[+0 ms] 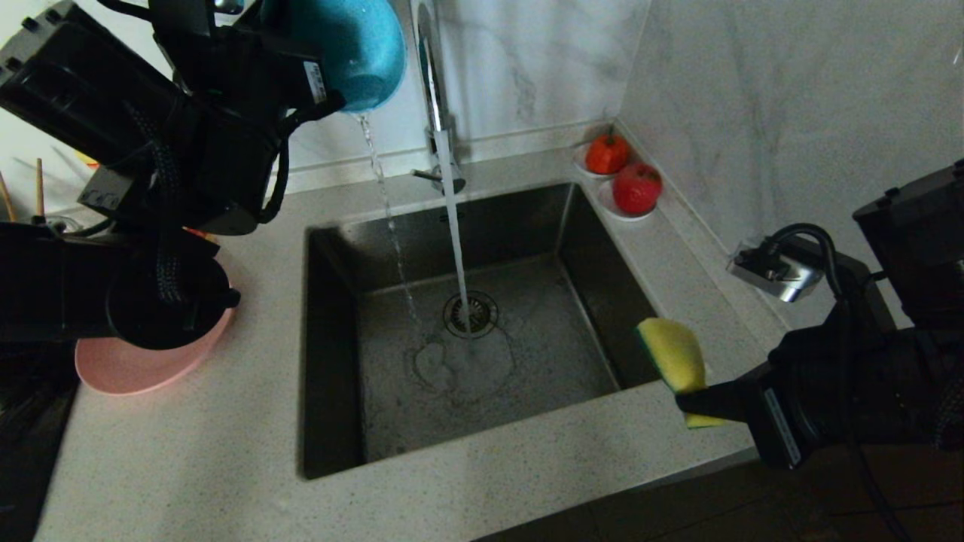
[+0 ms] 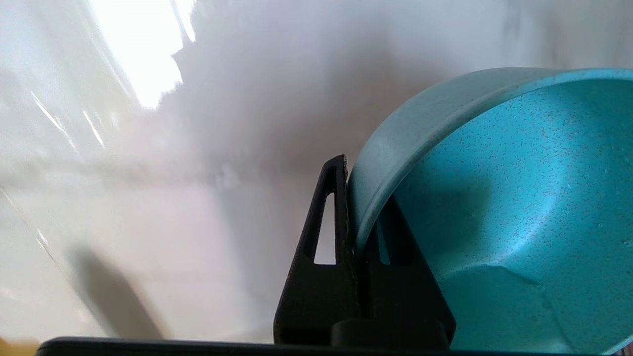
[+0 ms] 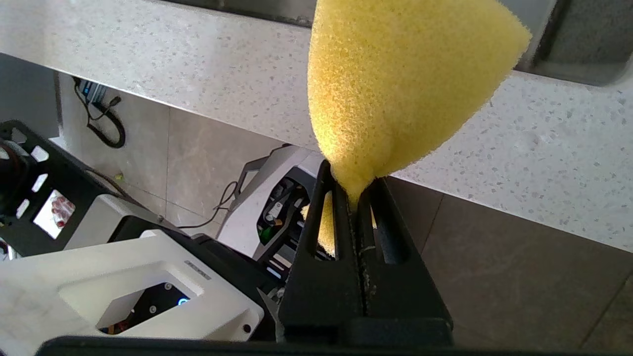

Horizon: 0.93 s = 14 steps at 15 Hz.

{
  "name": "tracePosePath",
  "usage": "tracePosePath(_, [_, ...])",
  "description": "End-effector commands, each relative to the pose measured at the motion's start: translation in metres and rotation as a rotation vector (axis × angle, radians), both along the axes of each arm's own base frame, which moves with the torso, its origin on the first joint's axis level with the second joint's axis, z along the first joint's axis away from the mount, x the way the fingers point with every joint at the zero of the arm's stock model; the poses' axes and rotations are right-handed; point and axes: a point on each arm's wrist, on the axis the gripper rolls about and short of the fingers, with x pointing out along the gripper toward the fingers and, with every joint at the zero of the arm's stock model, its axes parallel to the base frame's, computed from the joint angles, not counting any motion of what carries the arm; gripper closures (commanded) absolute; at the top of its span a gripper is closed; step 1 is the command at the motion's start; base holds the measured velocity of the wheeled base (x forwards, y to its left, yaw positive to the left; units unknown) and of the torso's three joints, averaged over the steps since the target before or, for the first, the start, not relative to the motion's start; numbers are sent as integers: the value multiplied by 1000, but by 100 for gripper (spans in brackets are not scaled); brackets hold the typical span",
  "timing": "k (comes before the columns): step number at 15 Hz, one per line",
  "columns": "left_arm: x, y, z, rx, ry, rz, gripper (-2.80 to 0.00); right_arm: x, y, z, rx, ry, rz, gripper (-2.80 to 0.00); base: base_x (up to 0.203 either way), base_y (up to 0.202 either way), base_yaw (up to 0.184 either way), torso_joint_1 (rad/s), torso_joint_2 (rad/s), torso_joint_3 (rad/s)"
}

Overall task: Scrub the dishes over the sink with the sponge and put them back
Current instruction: Wash the bowl, then wipe the bowl

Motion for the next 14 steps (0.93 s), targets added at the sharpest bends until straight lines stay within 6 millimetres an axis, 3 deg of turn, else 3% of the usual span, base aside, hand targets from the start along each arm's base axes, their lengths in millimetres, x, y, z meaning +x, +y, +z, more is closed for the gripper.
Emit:
tracePosePath(1, [-2,0,1,8,-46,12,0,2,1,0,8,-2,1,0,0,0,0,0,0,0])
tracePosePath(8, [-8,3,5,21,-27,6,0,3,1,1,23,-21,2,0,0,0,0,0,0,0])
tracePosePath(14, [-38,17,7,126,381,-20,0,-11,-5,11,75,-38,54,0,0,0,0,0,0,0])
